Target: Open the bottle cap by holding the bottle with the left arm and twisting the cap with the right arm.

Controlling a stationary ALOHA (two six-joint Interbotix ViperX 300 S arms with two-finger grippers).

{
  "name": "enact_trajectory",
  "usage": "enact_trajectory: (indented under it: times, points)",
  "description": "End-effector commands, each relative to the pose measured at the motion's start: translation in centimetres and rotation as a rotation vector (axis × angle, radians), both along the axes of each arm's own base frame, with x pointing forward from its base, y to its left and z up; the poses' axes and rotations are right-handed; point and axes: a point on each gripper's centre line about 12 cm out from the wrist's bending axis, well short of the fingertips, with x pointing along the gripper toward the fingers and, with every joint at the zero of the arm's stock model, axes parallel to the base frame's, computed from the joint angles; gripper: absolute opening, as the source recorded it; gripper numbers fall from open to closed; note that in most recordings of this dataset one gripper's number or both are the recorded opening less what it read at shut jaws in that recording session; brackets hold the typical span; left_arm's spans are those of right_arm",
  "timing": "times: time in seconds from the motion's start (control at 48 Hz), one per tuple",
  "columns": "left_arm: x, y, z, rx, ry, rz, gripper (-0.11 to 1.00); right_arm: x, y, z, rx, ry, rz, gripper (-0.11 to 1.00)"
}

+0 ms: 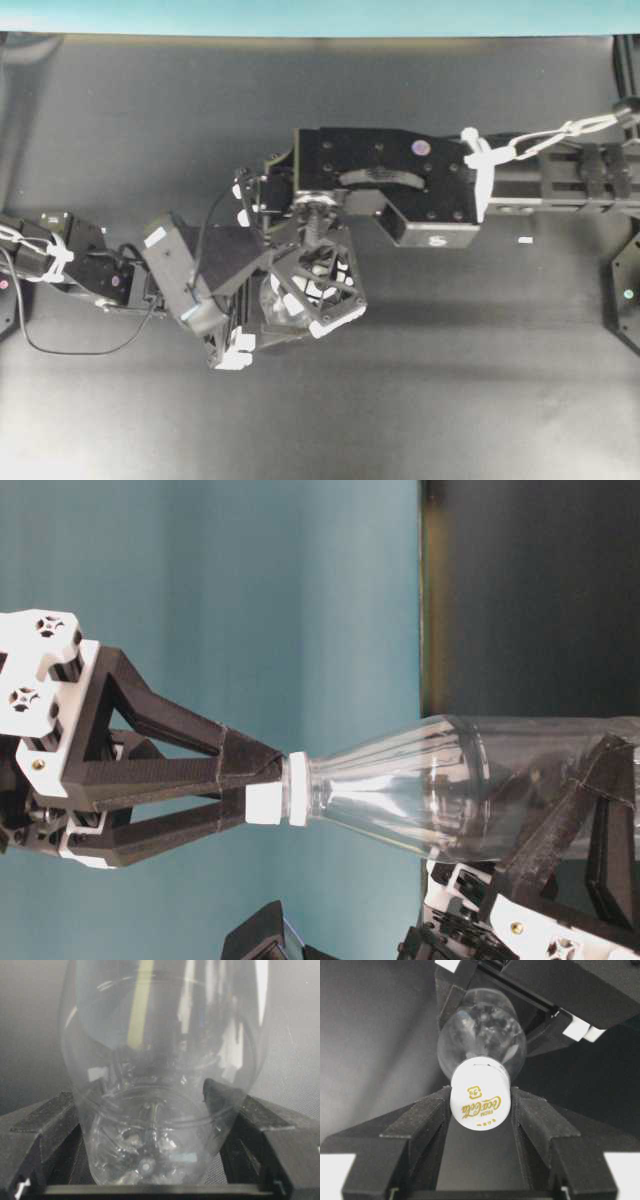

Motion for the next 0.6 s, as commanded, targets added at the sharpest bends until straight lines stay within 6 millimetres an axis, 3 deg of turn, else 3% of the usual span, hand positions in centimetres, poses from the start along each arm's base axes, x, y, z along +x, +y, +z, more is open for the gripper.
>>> enact_trajectory:
  times: [0.0,0.584]
  points:
    - [0.29,-0.26,0.48,-0.004,-0.018,-0.007,0.82,-0.43,1.80,0.21,0.002,-0.003,0.052,0.38]
    - [0.33,-0.27,0.50,-0.007,-0.018,-0.006,0.82,-0.75,1.36,0.58,0.008,-0.007,0.031,0.38]
